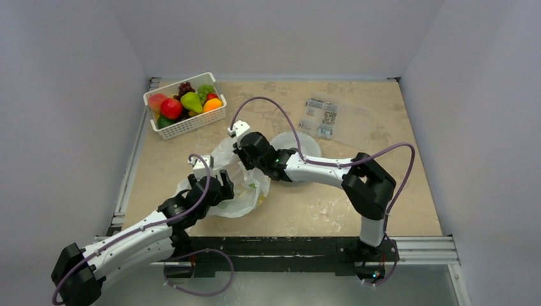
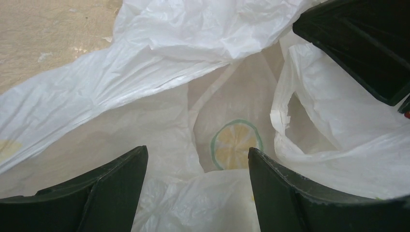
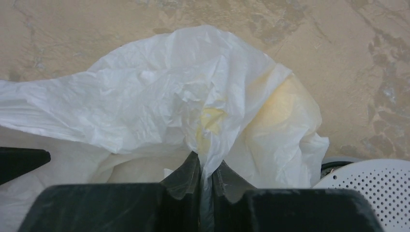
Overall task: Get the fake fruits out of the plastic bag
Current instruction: Adjust the plastic bag at the center of the board.
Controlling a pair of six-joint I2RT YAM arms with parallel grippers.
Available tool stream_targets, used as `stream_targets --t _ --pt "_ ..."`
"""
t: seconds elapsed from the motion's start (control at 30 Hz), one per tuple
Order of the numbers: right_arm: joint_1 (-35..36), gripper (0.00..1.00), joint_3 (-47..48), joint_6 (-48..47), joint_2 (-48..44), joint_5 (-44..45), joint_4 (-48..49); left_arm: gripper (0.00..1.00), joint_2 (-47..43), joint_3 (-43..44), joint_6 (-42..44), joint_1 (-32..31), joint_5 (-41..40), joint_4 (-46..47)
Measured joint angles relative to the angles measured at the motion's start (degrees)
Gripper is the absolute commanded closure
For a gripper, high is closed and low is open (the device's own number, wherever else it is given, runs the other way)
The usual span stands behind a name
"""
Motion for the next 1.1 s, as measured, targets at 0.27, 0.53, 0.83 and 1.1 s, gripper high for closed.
stream_targets --t 0.27,0.53,0.83,1.1 --pt "-0.5 1.00 0.1 2.5 -4.5 -10.7 -1.0 0.29 -2.8 -0.2 1.6 0.1 -2.1 2.5" --pt "-7.6 1.00 -0.4 11.1 -8.6 -33.2 4.6 0.26 -1.9 -2.2 4.8 0.2 -5.2 11.6" --pt "-10.2 0.96 -2.6 14.7 -7.7 -41.2 6.0 0.29 9.8 -1.9 6.8 0.2 -5.9 20.1" --pt "-7.7 0.40 -2.5 5.3 -7.7 -21.6 -7.0 0.31 4.8 -0.5 3.3 0.2 -5.0 13.5"
